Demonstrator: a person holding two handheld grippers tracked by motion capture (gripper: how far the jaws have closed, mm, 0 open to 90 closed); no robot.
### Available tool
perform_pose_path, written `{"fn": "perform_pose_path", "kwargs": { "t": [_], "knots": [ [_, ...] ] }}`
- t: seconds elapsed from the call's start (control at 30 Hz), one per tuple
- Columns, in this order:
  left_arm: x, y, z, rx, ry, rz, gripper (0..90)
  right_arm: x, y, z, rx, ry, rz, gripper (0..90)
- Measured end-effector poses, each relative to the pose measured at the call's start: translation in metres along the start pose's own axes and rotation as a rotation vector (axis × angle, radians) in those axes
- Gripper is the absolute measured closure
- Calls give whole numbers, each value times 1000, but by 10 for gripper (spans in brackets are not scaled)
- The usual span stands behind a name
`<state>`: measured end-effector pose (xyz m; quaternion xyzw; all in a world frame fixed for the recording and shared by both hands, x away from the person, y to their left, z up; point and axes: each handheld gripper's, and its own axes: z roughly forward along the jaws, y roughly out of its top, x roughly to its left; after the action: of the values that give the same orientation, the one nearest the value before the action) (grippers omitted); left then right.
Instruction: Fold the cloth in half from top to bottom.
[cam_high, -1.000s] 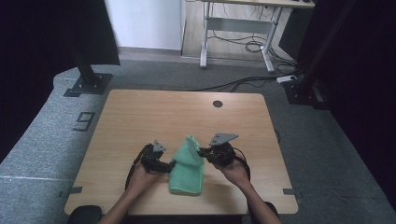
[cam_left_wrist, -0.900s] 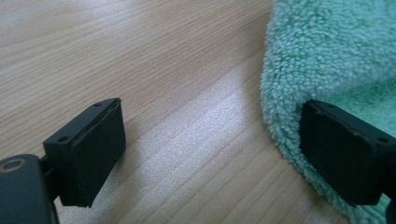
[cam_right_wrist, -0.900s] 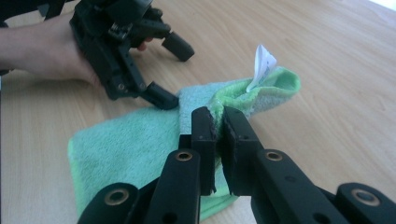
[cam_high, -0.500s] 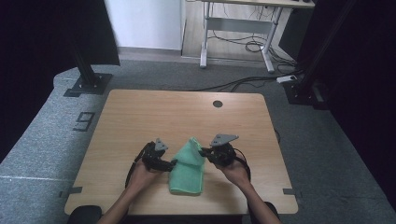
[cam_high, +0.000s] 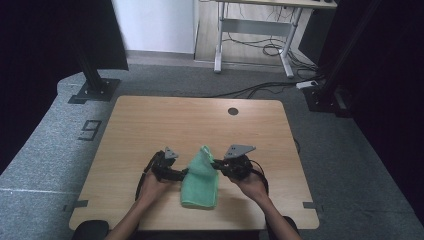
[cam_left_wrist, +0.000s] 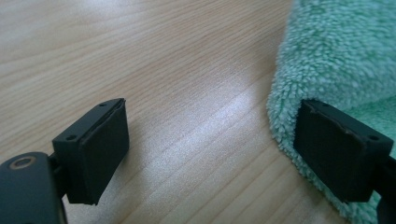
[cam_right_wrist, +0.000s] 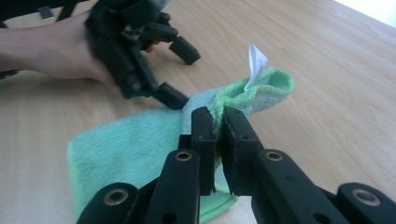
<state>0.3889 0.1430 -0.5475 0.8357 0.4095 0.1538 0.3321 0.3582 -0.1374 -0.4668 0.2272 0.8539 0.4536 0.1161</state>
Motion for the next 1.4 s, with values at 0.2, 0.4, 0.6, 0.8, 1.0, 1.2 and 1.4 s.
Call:
{"fn": "perform_pose_path", "kwargs": {
  "t": [0.2,0.4,0.6,0.8,1.0,1.2,1.4],
  "knots": [
    [0,0,0,-4,0,-1,113,9,-14,-2,15,37,13,827],
    [-1,0,0,-7,2,3,114,17,-31,-1,29,69,35,825],
    [-1,0,0,-8,1,14,114,25,-43,5,53,97,43,821],
    [-3,1,-3,-6,-1,39,113,35,-51,13,94,121,25,819],
    [-6,1,-20,-16,-23,62,113,41,-57,20,144,129,9,813],
    [-16,-5,-19,24,-50,97,113,43,-64,23,193,116,20,796],
    [-16,-5,-12,48,-31,100,105,40,-67,23,208,85,36,817]
  ]
}}
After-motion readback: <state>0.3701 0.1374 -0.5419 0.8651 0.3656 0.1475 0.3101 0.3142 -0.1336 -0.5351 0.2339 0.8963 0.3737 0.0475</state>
